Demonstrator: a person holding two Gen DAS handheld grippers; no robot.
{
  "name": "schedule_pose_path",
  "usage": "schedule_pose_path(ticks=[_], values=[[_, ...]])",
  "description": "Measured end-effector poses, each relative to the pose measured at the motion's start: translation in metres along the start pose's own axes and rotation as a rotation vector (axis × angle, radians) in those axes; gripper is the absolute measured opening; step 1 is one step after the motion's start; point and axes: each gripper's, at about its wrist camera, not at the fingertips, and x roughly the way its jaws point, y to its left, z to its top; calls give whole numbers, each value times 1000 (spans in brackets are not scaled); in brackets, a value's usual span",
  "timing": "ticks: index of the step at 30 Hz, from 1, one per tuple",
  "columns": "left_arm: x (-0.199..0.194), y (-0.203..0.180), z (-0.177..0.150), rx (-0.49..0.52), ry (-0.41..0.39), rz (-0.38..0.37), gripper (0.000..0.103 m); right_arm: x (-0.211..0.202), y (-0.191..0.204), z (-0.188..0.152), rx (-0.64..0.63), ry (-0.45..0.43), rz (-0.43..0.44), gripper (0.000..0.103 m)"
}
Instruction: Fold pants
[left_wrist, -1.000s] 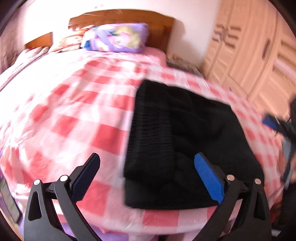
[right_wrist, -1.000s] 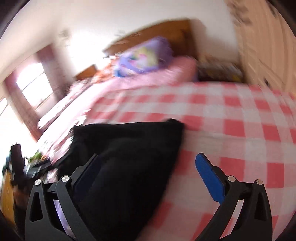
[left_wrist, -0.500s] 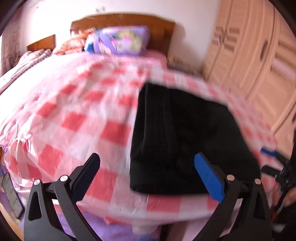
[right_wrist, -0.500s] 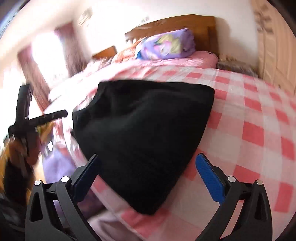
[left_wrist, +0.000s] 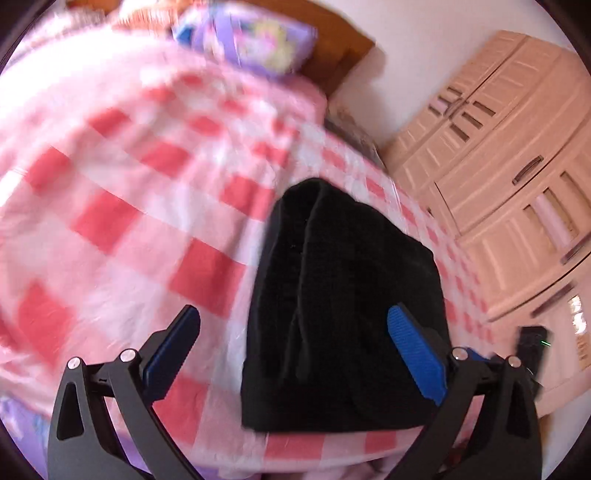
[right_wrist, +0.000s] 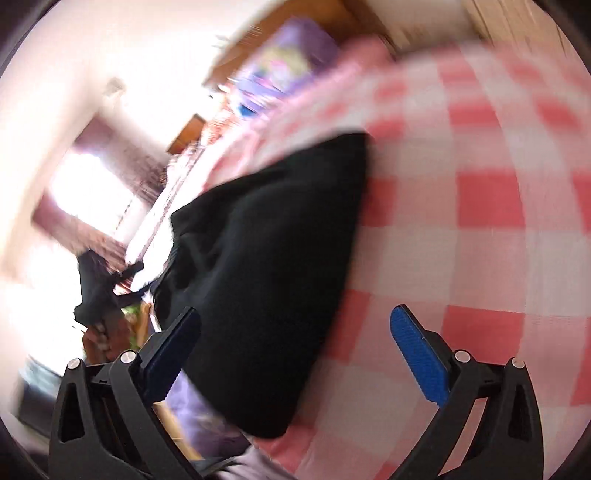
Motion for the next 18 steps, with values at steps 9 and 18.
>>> schedule_pose_path(ticks=[9,18], values=[[86,-14,33,44,273,-87,101,60,15,21,-1,198,96,98],[82,-15,26,44,259,-149,101,58,10,15,-5,140,96,83]])
